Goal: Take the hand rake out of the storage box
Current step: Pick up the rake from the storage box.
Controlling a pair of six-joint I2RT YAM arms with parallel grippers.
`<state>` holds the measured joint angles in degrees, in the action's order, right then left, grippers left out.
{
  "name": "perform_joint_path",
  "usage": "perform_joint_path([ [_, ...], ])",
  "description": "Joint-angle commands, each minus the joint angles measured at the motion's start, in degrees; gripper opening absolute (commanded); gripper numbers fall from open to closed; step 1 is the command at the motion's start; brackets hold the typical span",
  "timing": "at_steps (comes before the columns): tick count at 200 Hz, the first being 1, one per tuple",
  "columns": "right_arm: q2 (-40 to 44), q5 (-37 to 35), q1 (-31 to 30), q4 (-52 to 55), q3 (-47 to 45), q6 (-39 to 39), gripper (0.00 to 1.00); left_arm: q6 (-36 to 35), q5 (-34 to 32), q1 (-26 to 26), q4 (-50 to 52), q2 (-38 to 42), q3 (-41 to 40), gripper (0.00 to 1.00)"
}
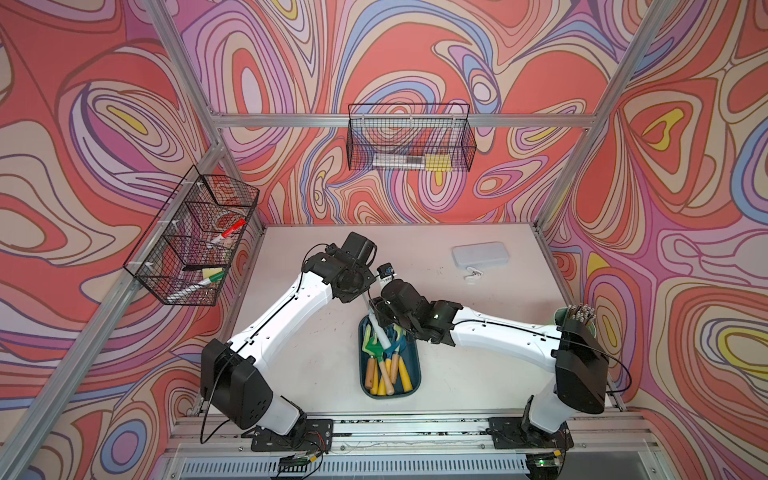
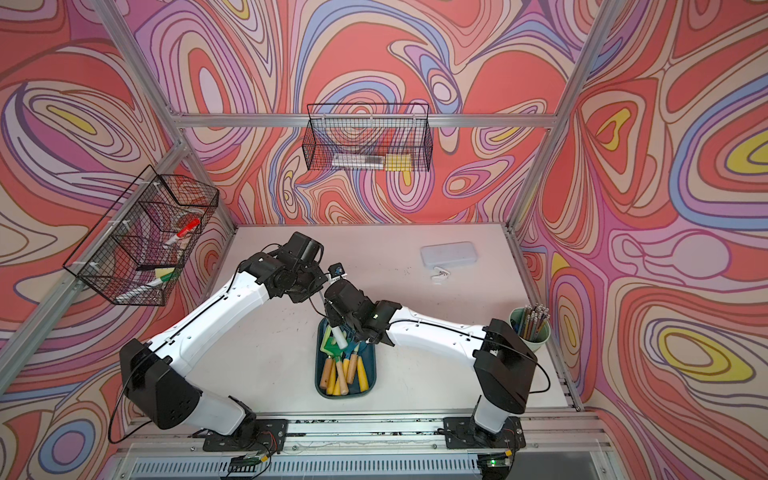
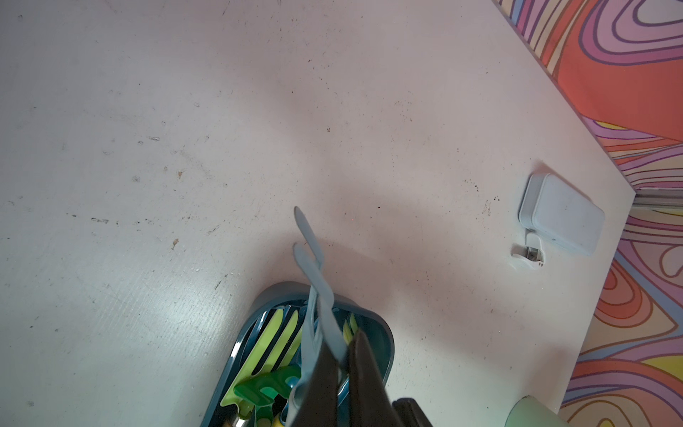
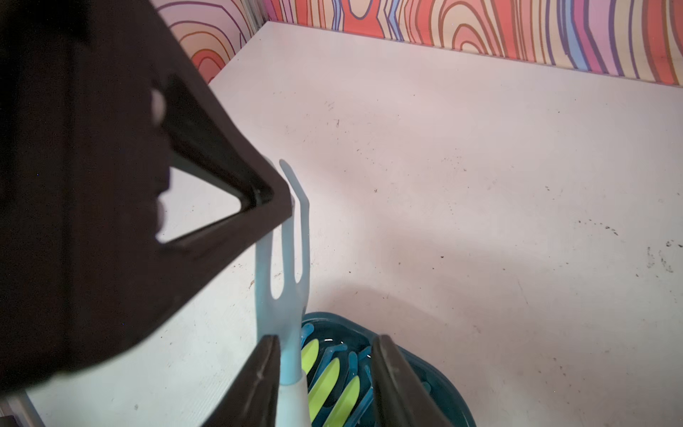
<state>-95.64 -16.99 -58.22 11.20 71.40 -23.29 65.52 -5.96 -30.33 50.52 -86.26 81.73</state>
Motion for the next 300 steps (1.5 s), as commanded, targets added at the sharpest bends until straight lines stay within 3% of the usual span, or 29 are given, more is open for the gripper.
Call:
perform_joint_path([
  [1,3.1,-0.1,-0.9,-12.8,-6.3,-2.0,0.44,4.2,1.5,0.8,-0.6,0.7,-1.8,0.00],
  [31,9.0,-1.9,-0.9,-25.8,-15.8,-2.2,0.44,5.8,5.9,4.2,-3.0,3.6,-4.4,0.00],
  [65,9.5,0.9,-1.5,-28.5,-17.2,7.0,0.41,5.9,8.3,5.8,-0.7,2.9,-2.2,0.00],
  [109,3.8,-3.8,-4.6,-26.8,-13.4,16.3,0.38,7.5,9.0,5.9,4.1,-0.7,2.2,0.00],
  [196,-1.6,-11.2,-5.6,-28.0,-10.3,18.8,0.33,8.4,9.3,5.9,3.9,0.3,1.5,0.00],
  [300,-5.5,-12.1,-5.6,-25.8,-7.1,18.2,0.04,9.1,11.2,5.9,2.5,1.4,-0.2,0.00],
])
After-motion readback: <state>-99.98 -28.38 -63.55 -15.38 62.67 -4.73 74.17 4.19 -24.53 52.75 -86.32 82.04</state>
